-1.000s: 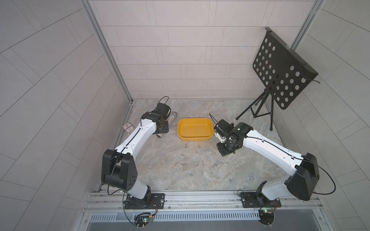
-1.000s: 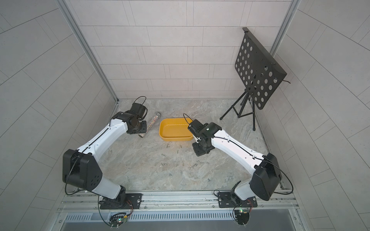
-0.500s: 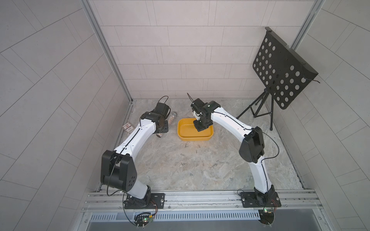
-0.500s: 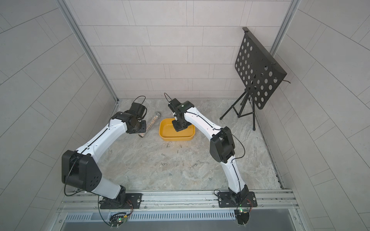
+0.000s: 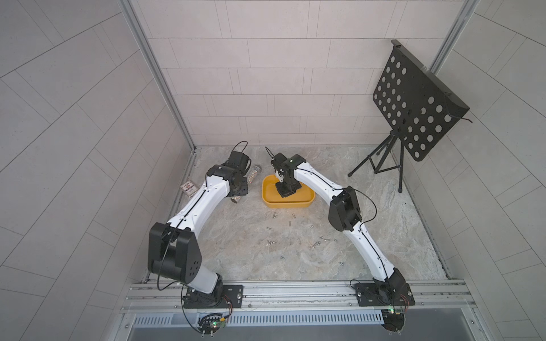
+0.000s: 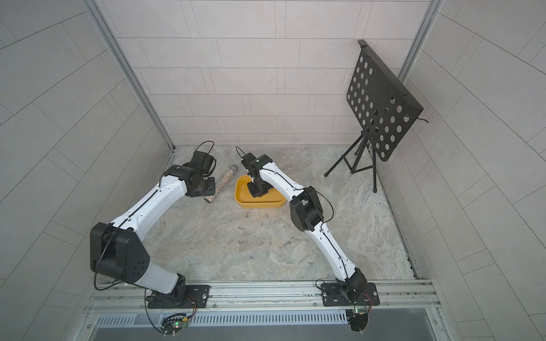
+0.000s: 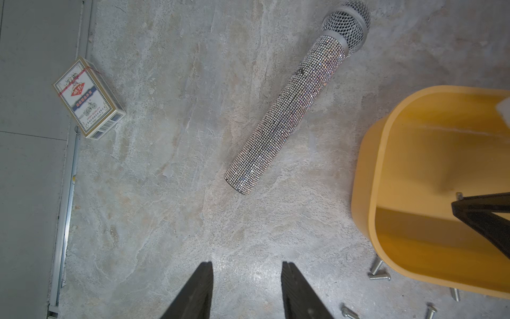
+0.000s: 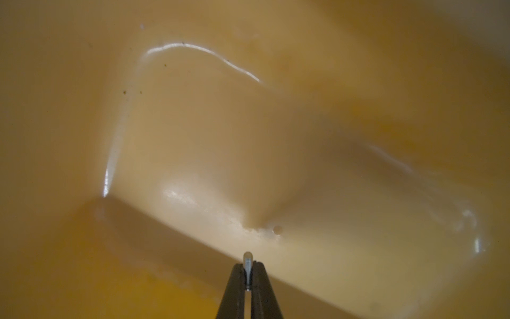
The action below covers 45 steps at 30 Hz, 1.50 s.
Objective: Put the screws on the desktop into the storage box
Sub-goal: Place the screw in the storage box, then pick up the screw from the center of the board.
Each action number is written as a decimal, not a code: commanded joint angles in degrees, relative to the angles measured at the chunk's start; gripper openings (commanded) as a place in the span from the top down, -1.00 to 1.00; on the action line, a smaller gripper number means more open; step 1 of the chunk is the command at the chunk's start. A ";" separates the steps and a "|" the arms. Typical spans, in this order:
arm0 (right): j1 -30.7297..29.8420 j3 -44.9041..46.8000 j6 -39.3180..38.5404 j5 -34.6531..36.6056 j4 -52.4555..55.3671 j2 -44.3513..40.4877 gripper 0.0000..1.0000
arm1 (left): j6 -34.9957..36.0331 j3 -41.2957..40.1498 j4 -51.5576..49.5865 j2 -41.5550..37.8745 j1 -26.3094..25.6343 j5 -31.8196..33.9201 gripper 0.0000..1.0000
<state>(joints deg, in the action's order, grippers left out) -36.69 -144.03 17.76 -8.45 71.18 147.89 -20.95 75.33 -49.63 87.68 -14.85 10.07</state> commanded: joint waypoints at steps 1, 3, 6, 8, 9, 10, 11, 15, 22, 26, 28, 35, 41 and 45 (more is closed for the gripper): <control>0.31 -1.20 0.47 0.27 1.07 0.47 0.81 | 0.18 0.52 -0.40 -1.37 0.44 -0.05 0.07; 0.36 -1.22 0.44 0.19 1.16 0.21 0.64 | 0.09 0.53 -0.44 -1.37 0.44 -0.06 0.07; 0.38 -1.22 0.50 -0.50 1.24 -0.73 0.42 | 0.12 0.53 -0.30 -1.48 0.52 0.01 0.07; 0.37 -1.20 0.52 -0.43 1.33 -1.88 0.35 | 0.12 0.48 -0.24 -1.52 0.49 0.03 0.07; 0.36 -1.17 0.52 -0.34 1.42 -2.51 0.32 | 0.12 0.51 -0.22 -1.46 0.50 -0.11 0.07; 0.36 -1.19 0.62 -0.19 1.71 -3.33 0.29 | 0.07 0.60 -0.25 -1.40 0.59 -0.22 0.07; 0.35 -1.18 0.62 -0.01 2.13 -4.29 0.28 | 0.12 0.52 -0.28 -1.45 0.55 -0.29 0.07; 0.21 1.47 0.36 1.77 2.73 -10.27 0.17 | 0.17 0.37 -0.15 -1.58 0.61 -0.29 0.07; 0.21 24.24 3.97 6.29 -9.11 -31.66 -0.45 | 0.41 -0.83 0.16 -2.49 0.53 -2.08 0.06; 0.46 36.68 5.46 10.85 -11.22 -43.15 -0.44 | 0.51 -1.01 -2.82 -2.22 -1.36 -5.95 0.03; 0.56 44.23 6.84 12.69 -13.64 -49.17 -0.44 | 0.32 -1.41 -5.76 -2.47 -4.07 -4.42 0.00; 2.48 61.03 8.26 15.10 -16.63 -65.74 -0.43 | -4.34 -9.11 -8.54 -6.94 -10.43 -5.74 -0.08; 5.78 67.01 7.75 13.76 -15.97 -71.94 -0.43 | -9.19 -12.51 -8.95 -9.47 -15.74 -7.27 -0.13; 6.62 68.89 7.55 13.24 -15.80 -73.81 -0.42 | -14.02 -14.07 -8.08 -7.49 -21.56 -6.89 -0.13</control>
<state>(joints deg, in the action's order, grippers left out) -30.28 -76.07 24.95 4.40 55.46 75.42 -30.30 62.65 -57.14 79.37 -33.63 3.01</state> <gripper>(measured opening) 0.710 0.567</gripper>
